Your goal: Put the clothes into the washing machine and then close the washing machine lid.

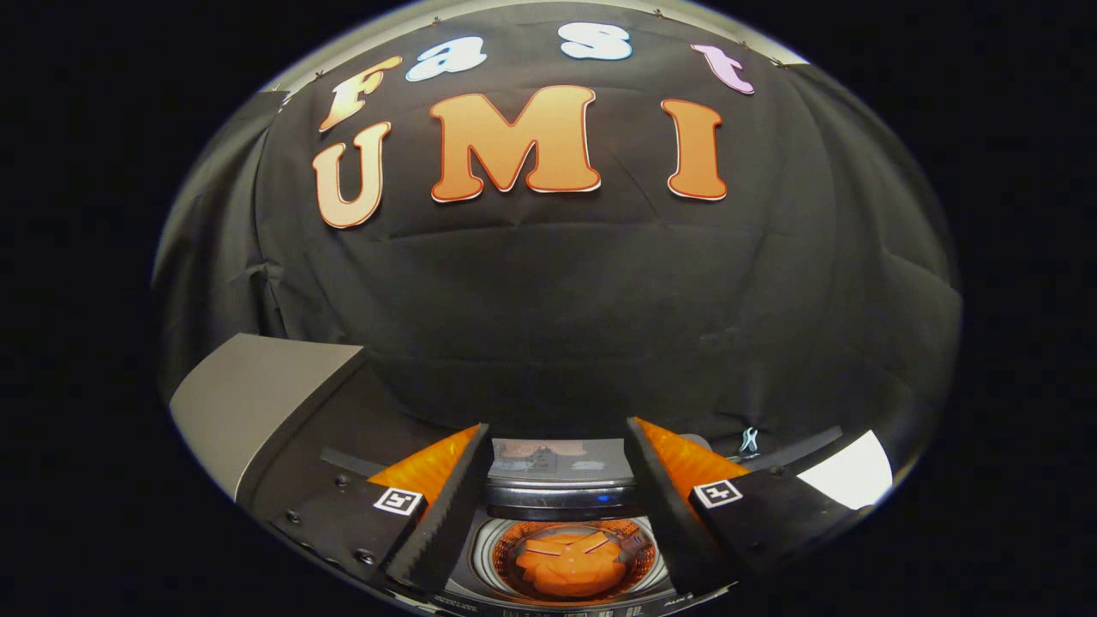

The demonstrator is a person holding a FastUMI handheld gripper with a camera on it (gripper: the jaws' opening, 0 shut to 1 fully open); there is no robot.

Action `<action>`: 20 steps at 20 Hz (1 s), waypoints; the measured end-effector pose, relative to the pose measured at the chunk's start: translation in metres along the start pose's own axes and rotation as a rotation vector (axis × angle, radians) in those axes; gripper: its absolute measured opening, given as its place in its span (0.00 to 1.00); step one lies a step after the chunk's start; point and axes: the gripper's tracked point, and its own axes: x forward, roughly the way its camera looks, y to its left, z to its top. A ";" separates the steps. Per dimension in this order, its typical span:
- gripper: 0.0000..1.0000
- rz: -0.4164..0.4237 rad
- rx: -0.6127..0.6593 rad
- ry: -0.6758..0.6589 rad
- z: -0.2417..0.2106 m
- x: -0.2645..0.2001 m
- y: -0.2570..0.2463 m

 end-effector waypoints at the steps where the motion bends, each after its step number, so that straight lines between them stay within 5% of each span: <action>1: 0.99 0.002 0.000 -0.006 -0.001 -0.001 0.001; 15: 0.99 0.001 -0.002 -0.040 -0.023 -0.009 -0.002; 20: 0.98 -0.009 0.032 0.041 -0.063 0.001 -0.010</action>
